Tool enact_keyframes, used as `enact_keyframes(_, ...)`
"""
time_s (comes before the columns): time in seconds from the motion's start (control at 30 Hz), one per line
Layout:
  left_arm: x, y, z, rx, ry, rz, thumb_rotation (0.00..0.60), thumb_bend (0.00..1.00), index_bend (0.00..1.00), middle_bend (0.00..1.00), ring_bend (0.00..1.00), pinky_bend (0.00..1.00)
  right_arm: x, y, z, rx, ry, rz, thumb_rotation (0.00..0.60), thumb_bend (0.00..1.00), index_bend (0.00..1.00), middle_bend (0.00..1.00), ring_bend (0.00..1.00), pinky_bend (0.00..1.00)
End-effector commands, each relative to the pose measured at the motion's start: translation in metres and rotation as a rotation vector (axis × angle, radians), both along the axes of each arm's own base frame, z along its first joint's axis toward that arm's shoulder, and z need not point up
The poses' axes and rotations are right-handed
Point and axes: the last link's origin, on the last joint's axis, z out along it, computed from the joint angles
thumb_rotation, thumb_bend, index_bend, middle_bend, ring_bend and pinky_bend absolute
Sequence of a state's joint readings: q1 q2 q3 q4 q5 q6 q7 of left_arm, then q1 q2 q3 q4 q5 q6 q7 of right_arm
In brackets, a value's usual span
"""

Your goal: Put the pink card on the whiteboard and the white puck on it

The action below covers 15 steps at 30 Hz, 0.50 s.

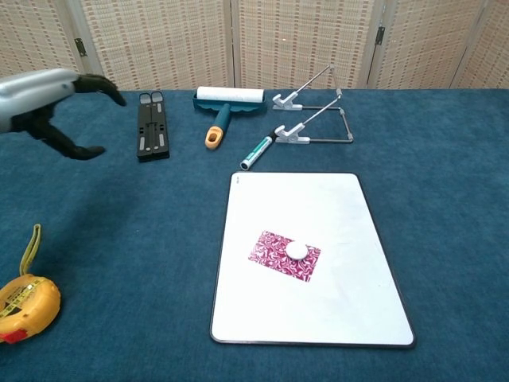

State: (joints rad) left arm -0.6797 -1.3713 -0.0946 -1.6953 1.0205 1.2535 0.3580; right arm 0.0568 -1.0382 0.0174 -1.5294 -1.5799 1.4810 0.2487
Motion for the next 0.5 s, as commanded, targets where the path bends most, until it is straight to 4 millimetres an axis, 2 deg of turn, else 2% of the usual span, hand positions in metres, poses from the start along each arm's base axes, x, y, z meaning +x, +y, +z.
enact_keyframes(0.03,-0.034,-0.022,0.023,0.054,-0.012,0.032,0.6,0.38,0.22,0.11,0.06,0.0,0.0,-0.002,0.0,0.011,-0.005,0.004,0.6,0.37,0.11,0.1,0.12,0.0)
enact_keyframes(0.3,-0.076,-0.07,0.054,0.124,-0.052,0.06,0.6,0.38,0.22,0.11,0.06,0.0,0.006,-0.005,0.001,0.047,-0.056,0.029,0.6,0.37,0.12,0.1,0.12,0.0)
enact_keyframes(0.5,-0.087,-0.102,0.072,0.177,-0.073,0.05,0.6,0.38,0.23,0.11,0.06,0.0,0.009,0.0,0.0,0.051,-0.054,0.045,0.6,0.37,0.12,0.1,0.12,0.0)
